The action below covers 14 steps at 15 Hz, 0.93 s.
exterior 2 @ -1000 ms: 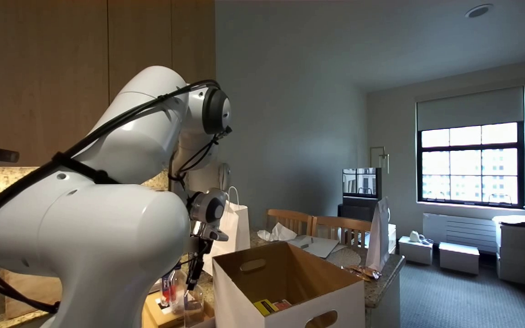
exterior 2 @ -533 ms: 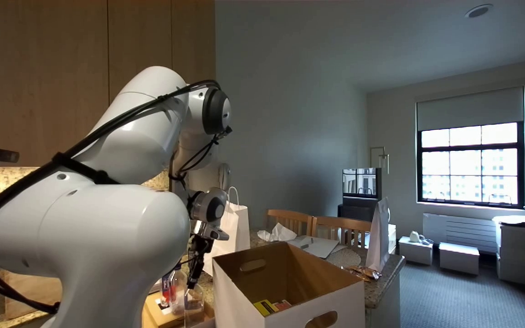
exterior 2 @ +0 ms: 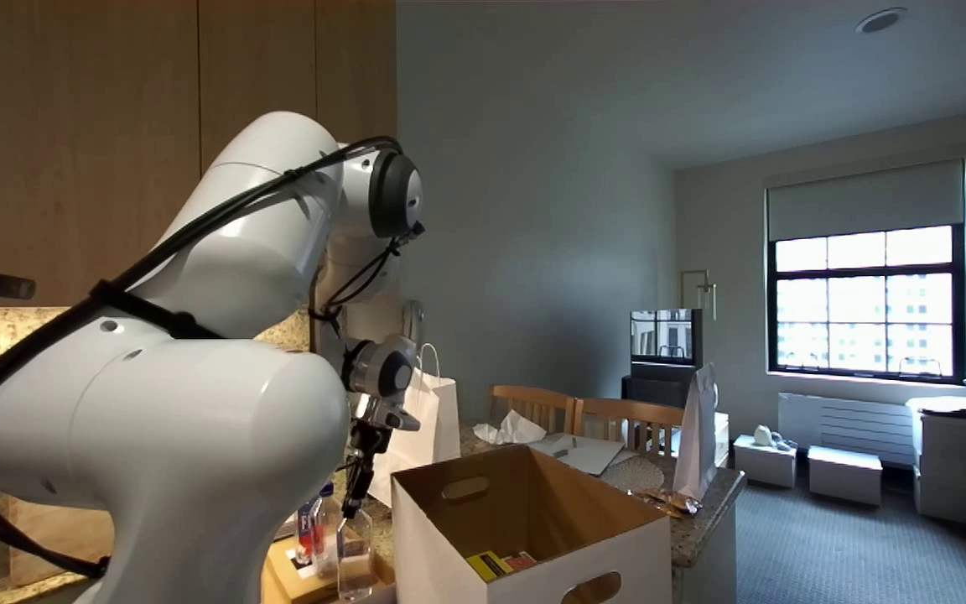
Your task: Put the water bottles on the counter in the box
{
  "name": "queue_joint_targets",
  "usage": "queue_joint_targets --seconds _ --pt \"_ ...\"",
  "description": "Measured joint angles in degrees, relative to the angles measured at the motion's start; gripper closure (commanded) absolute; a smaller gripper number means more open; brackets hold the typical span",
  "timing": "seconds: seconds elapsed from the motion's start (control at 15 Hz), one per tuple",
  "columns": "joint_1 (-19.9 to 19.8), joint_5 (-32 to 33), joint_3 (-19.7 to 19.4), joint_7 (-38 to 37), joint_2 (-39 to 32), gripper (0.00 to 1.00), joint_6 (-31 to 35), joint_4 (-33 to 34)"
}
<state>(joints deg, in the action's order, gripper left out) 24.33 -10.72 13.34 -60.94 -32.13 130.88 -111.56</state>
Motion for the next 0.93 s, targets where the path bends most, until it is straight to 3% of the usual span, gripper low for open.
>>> queue_joint_targets --seconds 0.33,0.73,0.93 --pt "-1.40 -2.16 0.73 0.64 11.37 0.83 -8.36 -2.08" --pt "-4.90 -7.44 0.92 6.58 25.73 0.84 -25.35 0.80" --pt "-7.70 -7.52 -1.14 6.43 31.49 0.84 -26.13 3.33"
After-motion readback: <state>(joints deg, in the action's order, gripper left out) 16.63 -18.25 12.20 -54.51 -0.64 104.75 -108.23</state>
